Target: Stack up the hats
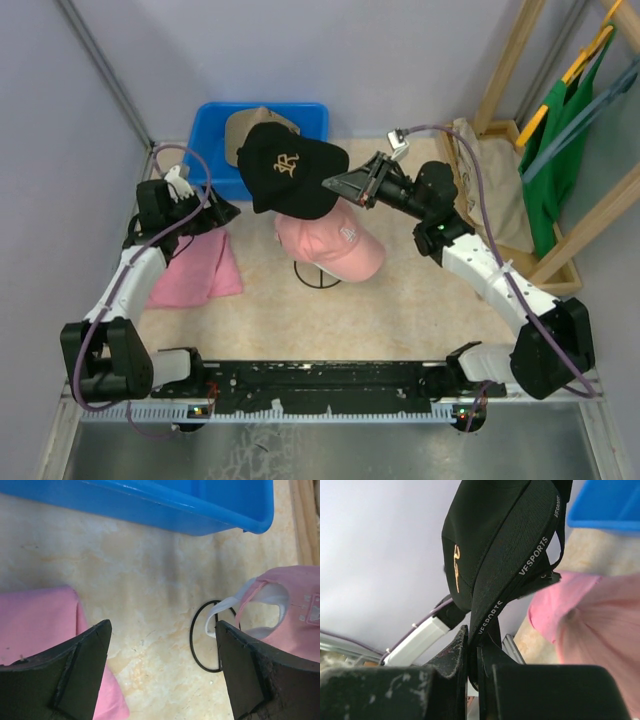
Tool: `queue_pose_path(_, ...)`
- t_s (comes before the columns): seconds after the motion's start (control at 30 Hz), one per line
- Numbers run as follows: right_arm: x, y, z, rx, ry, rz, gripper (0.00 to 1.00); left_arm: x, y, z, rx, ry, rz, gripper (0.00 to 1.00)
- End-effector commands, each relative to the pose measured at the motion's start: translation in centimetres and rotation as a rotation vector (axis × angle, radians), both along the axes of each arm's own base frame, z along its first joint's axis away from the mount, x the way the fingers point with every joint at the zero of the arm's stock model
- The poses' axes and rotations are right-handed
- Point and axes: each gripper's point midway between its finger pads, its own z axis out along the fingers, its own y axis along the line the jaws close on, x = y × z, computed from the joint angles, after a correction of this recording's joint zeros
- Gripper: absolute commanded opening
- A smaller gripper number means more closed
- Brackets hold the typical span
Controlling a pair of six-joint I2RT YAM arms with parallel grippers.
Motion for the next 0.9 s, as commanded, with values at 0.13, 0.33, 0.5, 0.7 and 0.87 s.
queue_pose_path(0.13, 0.9, -0.2, -2.4, 0.01, 0.031, -0.038, 0.0, 0.3, -1.2, 1.1, -0.165, -0.107, 0.039, 0.9)
queue_pose_path(0.33, 1.3, -0.2, -4.4, -0.038, 0.068, -0.054, 0.0, 0.4, -1.9, -0.6, -0.192, -0.04, 0.005, 0.89)
queue_pose_path(0.5, 0.7, -1.0, -5.5, -0.071, 0.089, -0.074, 0.0, 0.4, -2.3, -1.3, -0.207, -0.036, -0.017, 0.88)
queue_pose_path(0.7, 0.4, -2.3, -6.5, -0.074, 0.106, -0.096, 0.0, 0.6, -5.1, -2.7, -0.226, -0.007, -0.121, 0.87)
queue_pose_path(0.87, 0.3, -3.3, -6.0, -0.034, 0.109, -0.108, 0.0, 0.6, -7.4, -3.6, -0.273, 0.006, -0.176, 0.88)
